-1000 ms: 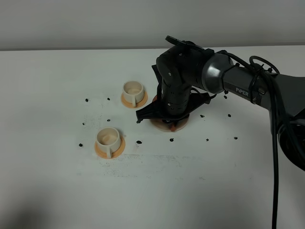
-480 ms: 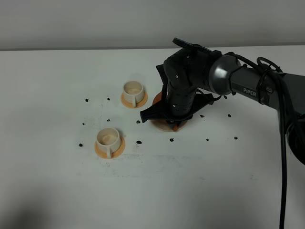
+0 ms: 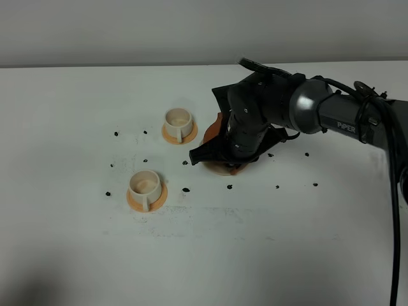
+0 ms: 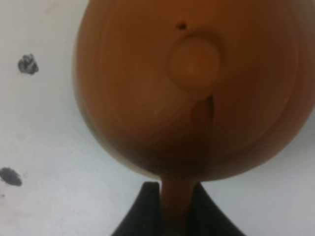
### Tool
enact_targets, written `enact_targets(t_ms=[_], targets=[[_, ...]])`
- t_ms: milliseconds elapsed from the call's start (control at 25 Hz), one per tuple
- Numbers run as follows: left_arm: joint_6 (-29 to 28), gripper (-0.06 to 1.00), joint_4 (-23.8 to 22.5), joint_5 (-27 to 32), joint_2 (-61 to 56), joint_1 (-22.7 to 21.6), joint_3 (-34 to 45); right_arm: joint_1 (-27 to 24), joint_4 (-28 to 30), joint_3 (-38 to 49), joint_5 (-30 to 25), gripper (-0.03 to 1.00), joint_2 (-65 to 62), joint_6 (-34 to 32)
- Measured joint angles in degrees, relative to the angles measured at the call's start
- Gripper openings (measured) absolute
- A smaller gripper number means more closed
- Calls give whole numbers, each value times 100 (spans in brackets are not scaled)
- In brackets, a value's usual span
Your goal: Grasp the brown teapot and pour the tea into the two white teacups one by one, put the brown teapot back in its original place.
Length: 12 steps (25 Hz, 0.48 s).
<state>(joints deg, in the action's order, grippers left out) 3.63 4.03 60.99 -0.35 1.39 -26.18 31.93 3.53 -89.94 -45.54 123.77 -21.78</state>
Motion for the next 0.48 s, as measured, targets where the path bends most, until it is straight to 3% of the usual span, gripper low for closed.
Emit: enact_targets(t_ms=[480], targets=[[0, 29, 0, 0, 0, 0, 0, -56, 74, 985, 1138, 9, -437, 88]])
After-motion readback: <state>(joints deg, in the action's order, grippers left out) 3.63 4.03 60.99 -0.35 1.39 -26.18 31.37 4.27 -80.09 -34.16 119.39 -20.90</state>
